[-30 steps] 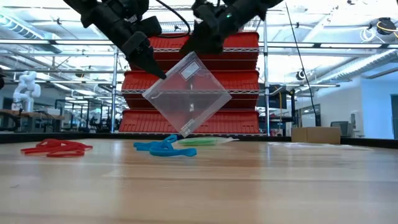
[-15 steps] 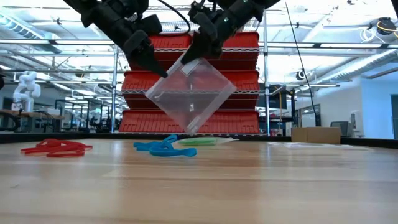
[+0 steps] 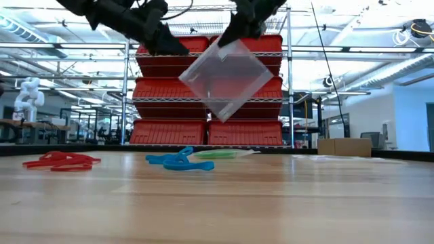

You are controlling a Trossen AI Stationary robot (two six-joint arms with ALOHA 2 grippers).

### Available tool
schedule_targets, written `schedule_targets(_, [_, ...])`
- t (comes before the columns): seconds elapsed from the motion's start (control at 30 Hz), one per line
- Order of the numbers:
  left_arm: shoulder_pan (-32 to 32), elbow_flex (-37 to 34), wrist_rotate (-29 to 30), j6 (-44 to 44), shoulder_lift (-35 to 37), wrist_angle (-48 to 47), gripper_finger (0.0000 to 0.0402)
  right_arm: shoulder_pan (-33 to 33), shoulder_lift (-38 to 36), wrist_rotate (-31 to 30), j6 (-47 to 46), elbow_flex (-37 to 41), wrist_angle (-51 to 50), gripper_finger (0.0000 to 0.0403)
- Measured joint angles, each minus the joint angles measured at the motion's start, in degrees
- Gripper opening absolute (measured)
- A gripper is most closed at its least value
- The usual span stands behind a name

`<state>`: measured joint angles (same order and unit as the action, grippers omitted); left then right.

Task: Sort rubber bands
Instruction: Open the left transparent zip bag

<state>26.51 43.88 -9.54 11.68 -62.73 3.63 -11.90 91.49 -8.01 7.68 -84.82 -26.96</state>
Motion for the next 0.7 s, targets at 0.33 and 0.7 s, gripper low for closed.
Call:
schedule_targets(0.33, [5.00, -20.27, -12.95, -13.17, 0.20, 43.97, 0.0130, 4.13, -7.85, -5.64, -1.20, 8.35, 9.50, 0.0000])
schedule_targets(0.7, [3.50, -28.94, -13.01, -17.24, 0.13, 63.46, 0.0131, 6.88, -14.38, -4.15, -2.72, 22.47, 31.77, 0.0000])
